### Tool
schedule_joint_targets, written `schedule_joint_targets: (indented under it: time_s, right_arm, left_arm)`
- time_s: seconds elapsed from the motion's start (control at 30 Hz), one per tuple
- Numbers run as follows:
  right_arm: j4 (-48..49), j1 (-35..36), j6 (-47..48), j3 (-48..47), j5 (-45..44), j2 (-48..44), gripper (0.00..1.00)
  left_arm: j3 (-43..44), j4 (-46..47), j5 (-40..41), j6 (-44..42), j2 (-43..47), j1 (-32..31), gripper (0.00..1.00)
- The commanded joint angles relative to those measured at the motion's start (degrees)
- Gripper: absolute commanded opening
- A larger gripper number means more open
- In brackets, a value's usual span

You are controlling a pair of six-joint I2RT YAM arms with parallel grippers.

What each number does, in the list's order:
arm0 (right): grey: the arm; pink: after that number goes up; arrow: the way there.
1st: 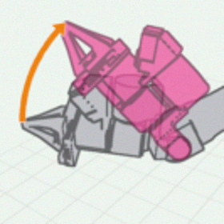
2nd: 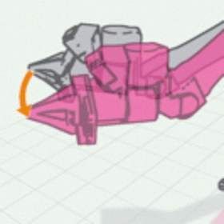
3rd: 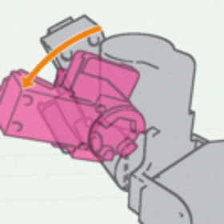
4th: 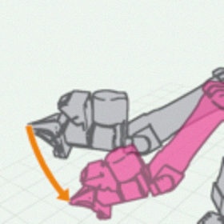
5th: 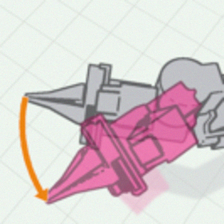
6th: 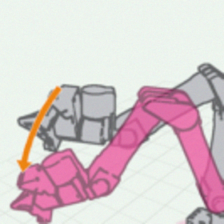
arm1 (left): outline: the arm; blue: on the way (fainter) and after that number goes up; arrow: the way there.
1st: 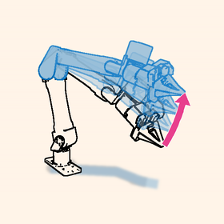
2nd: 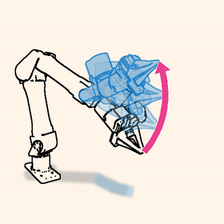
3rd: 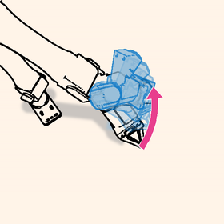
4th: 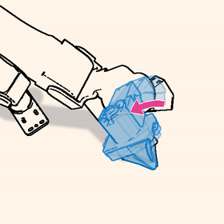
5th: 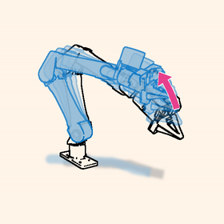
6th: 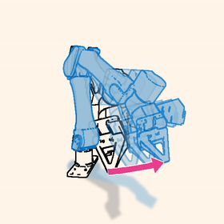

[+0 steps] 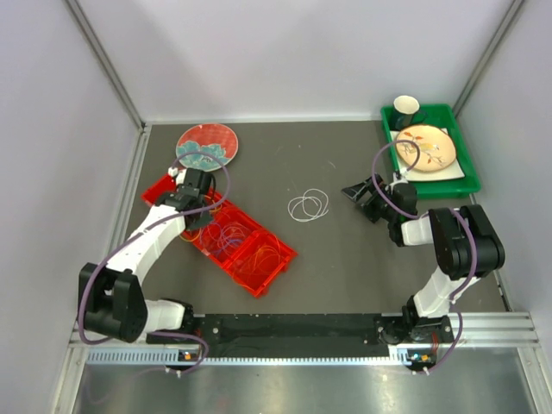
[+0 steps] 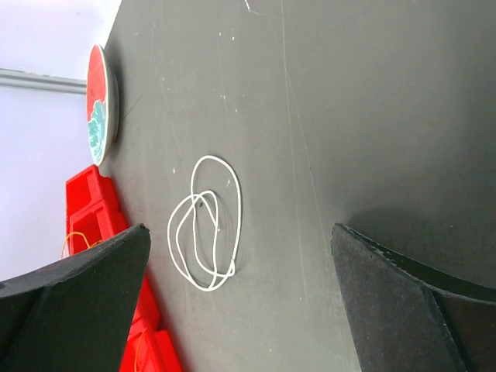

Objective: Untangle the cables

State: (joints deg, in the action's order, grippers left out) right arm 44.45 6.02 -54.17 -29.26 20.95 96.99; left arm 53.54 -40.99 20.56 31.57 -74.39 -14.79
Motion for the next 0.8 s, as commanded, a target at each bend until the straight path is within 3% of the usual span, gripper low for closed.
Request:
schedule_joint_targets:
  time_s: [0.0,0.33,0.57,0.77]
  right_arm:
    - [3.4,-0.7,-0.3,0.3,0.6,0.9,0.99]
    - [3.5,-0.7,-0.4,0.3,0.7,1.1,0.99]
    - [3.8,-0.9,-0.5,0.3,0.8,1.2,0.99]
    - [4.1,-0.9,-0.7,0.3,0.9,1.4,0.99]
  left_arm:
    - [0.9,2.8,2.1,0.5,-0.5,-0.2,0.0]
    - [7.2,5.1,6.3,2.5,-8.4,-0.2,0.0]
    - [7.1,9.2,6.3,3.8,-12.6,-0.2,0.0]
    - [4.8,10.4,4.0,4.9,-11.0,-0.2,0.0]
